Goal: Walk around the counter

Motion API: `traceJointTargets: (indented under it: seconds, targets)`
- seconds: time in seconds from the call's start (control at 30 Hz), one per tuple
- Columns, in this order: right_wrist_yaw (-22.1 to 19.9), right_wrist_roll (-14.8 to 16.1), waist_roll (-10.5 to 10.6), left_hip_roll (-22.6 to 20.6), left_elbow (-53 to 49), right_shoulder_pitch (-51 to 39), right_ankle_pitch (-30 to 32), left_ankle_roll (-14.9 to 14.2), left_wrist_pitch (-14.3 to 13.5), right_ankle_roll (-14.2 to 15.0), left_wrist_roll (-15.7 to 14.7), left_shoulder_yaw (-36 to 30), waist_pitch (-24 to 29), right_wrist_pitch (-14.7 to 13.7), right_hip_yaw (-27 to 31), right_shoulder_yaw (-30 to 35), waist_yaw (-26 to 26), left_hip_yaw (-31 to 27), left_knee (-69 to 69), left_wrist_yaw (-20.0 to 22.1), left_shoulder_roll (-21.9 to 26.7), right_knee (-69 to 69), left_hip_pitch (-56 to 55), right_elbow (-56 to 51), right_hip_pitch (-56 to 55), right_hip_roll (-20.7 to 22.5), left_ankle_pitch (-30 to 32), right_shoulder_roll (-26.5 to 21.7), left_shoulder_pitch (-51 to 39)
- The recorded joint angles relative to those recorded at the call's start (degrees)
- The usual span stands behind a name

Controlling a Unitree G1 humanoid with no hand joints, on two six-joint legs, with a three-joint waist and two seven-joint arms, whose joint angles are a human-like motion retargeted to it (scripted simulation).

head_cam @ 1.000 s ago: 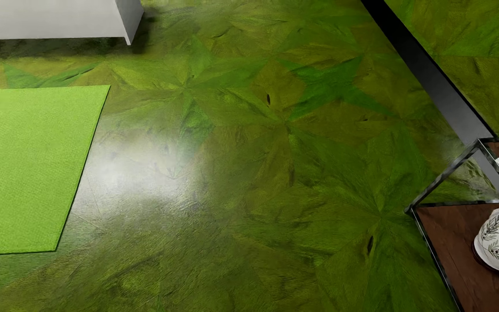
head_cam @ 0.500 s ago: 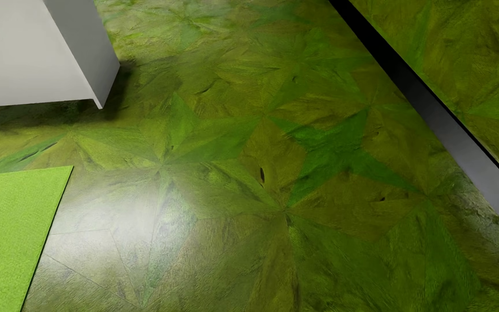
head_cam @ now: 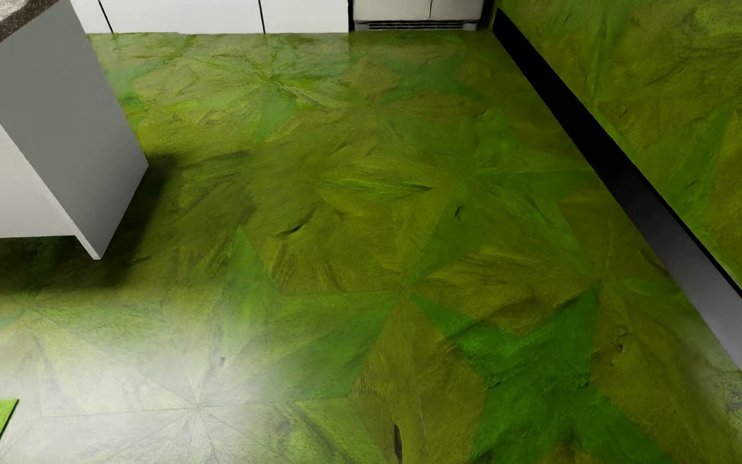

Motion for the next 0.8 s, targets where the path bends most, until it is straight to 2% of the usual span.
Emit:
traceJointTargets:
  seconds: [0.03,0.1,0.13,0.17,0.2,0.23,0.27,0.3,0.33,0.37,0.4,0.43,0.5,0.57,0.67,0.7,0.73,0.77,0.8]
  targets:
    - [0.0,0.0,1.02,-0.07,-2.82,1.58,1.35,0.0,0.0,0.0,0.0,0.33,0.15,0.0,0.0,0.5,-3.6,0.0,-3.98,0.0,0.43,-4.59,5.86,0.24,-5.29,1.51,-0.13,0.24,-0.31]
    - [0.0,0.0,2.69,1.0,-8.26,3.96,7.59,0.0,0.0,0.0,0.0,1.77,0.08,0.0,0.0,3.1,-8.79,0.0,-10.05,0.0,1.1,-24.5,15.74,2.2,-14.07,3.28,-1.09,0.16,-1.56]
    - [0.0,0.0,3.33,1.9,-10.36,5.24,7.2,0.0,0.0,0.0,0.0,2.38,0.19,0.0,0.0,3.33,-11.52,0.0,-12.26,0.0,1.38,-36.15,20.76,2.41,-16.16,3.19,-2.47,-0.03,-2.44]
    - [0.0,0.0,2.91,1.74,-11.93,5.88,0.11,0.0,0.0,0.0,0.0,3.19,-0.38,0.0,0.0,3.57,-13.11,0.0,-13.35,0.0,1.97,-45.78,23.79,2.42,-18.96,2.15,-4.24,-0.04,-3.99]
    - [0.0,0.0,2.57,1.97,-13.0,6.33,-12.39,0.0,0.0,0.0,0.0,4.22,-0.86,0.0,0.0,4.06,-14.71,0.0,-13.33,0.0,2.45,-51.45,26.17,2.47,-21.1,0.96,-5.78,-0.12,-5.44]
    - [0.0,0.0,2.63,2.83,-13.25,6.94,-21.51,0.0,0.0,0.0,0.0,5.16,-1.09,0.0,0.0,4.8,-16.22,0.0,-12.19,0.0,2.64,-52.45,28.22,2.26,-22.86,-0.38,-6.1,-0.43,-6.6]
    - [0.0,0.0,3.14,4.19,-12.74,7.59,-19.69,0.0,0.0,0.0,0.0,6.21,-0.89,0.0,0.0,5.3,-17.76,0.0,-10.82,0.0,2.47,-52.02,30.55,2.13,-24.2,-0.93,-4.24,-0.78,-7.18]
    - [0.0,0.0,4.01,6.05,-11.66,8.07,-9.31,0.0,0.0,0.0,0.0,7.24,-0.97,0.0,0.0,5.49,-18.63,0.0,-8.16,0.0,2.07,-49.78,32.23,2.52,-25.73,-0.22,0.6,-0.92,-6.94]
    - [0.0,0.0,5.54,8.36,-10.34,8.34,2.13,0.0,0.0,0.0,0.0,7.78,-1.77,0.0,0.0,5.62,-18.3,0.0,-2.41,0.0,1.56,-45.28,31.32,3.21,-27.2,1.93,8.7,-0.86,-5.95]
    - [0.0,0.0,7.33,10.14,-7.84,8.12,8.27,0.0,0.0,0.0,0.0,6.67,-2.31,0.0,0.0,5.24,-17.07,0.0,6.84,0.0,1.14,-40.91,27.76,4.44,-27.13,4.56,17.78,-0.93,-4.98]
    - [0.0,0.0,8.55,10.91,-5.54,7.25,8.51,0.0,0.0,0.0,0.0,4.63,-2.45,0.0,0.0,4.08,-15.38,0.0,18.49,0.0,1.13,-38.02,21.84,5.58,-25.28,6.95,22.08,-1.24,-3.97]
    - [0.0,0.0,9.42,11.29,-5.23,5.98,6.29,0.0,0.0,0.0,0.0,3.63,-2.01,0.0,0.0,2.11,-13.19,0.0,29.61,0.0,1.21,-37.93,14.82,5.88,-21.51,9.33,18.52,-1.26,-2.75]
    - [0.0,0.0,8.8,8.75,-4.44,2.95,-1.52,0.0,0.0,0.0,0.0,0.75,-0.74,0.0,0.0,0.53,-6.44,0.0,38.94,0.0,1.65,-43.62,2.83,4.47,-8.77,10.5,4.72,-1.81,-0.7]
    - [0.0,0.0,7.01,6.07,-2.01,1.56,-10.36,0.0,0.0,0.0,0.0,-0.07,0.07,0.0,0.0,-1.0,1.12,0.0,30.2,0.0,2.42,-50.83,-5.97,-2.4,4.72,8.93,1.97,-3.63,2.25]
    - [0.0,0.0,5.99,7.09,1.67,-2.08,-26.5,0.0,0.0,0.0,0.0,-0.23,-1.42,0.0,0.0,-5.15,8.5,0.0,0.66,0.0,3.7,-55.09,-14.57,-10.81,19.33,6.21,4.83,-5.09,5.92]
    - [0.0,0.0,6.32,7.85,3.16,-3.79,-28.85,0.0,0.0,0.0,0.0,-0.33,-2.42,0.0,0.0,-6.4,9.86,0.0,-9.47,0.0,3.88,-54.62,-15.6,-12.6,21.9,6.02,8.25,-5.38,6.75]
    - [0.0,0.0,6.68,8.14,4.63,-5.13,-28.93,0.0,0.0,0.0,0.0,-0.55,-3.31,0.0,0.0,-7.75,10.41,0.0,-22.15,0.0,3.92,-54.95,-16.6,-13.88,23.8,5.83,22.04,-5.54,7.45]
    - [0.0,0.0,7.01,7.86,6.12,-5.77,-26.2,0.0,0.0,0.0,0.0,-0.58,-3.65,0.0,0.0,-8.86,10.15,0.0,-25.14,0.0,3.91,-54.87,-18.37,-14.54,25.42,5.46,26.49,-5.42,7.97]
    - [0.0,0.0,7.0,6.84,7.82,-5.26,-20.64,0.0,0.0,0.0,0.0,-1.16,-3.16,0.0,0.0,-10.05,9.69,0.0,-9.5,0.0,3.91,-52.01,-19.72,-14.45,27.04,4.21,8.23,-4.99,8.1]
